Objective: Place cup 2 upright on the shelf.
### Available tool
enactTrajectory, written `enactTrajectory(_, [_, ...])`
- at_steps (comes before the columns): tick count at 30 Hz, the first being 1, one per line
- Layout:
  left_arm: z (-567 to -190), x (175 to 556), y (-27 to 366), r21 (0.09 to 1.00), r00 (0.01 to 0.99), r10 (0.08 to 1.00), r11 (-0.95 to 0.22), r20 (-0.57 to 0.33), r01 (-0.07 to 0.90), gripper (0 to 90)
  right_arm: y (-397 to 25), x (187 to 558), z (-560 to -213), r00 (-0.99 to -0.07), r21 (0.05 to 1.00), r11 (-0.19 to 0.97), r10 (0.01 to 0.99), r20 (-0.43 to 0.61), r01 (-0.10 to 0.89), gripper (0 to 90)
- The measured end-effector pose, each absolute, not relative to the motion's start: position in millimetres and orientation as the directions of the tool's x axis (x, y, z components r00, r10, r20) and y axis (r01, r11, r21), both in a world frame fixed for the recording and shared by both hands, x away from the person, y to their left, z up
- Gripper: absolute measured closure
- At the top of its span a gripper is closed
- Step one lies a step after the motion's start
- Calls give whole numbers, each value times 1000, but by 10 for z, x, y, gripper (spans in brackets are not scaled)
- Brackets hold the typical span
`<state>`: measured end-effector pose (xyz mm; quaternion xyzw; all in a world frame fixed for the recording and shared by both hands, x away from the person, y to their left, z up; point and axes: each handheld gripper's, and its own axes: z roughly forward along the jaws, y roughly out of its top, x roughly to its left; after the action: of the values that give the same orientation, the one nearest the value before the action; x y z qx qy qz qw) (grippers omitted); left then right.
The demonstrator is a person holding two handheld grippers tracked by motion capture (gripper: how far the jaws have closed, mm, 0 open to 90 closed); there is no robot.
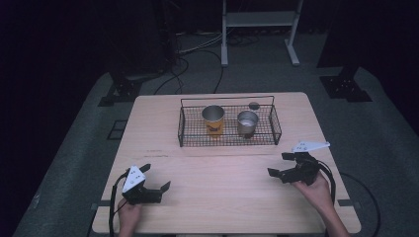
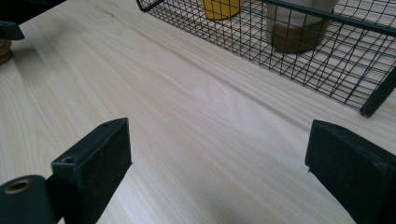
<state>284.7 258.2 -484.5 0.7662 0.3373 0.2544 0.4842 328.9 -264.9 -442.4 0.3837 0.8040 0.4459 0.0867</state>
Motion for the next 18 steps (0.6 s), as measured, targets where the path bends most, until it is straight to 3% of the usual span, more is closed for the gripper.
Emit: enactTrajectory(18, [-4845, 2847, 2578, 912, 642, 763, -309, 68, 270, 0, -2850, 3085, -4474, -665, 806, 255, 715, 214, 534, 60])
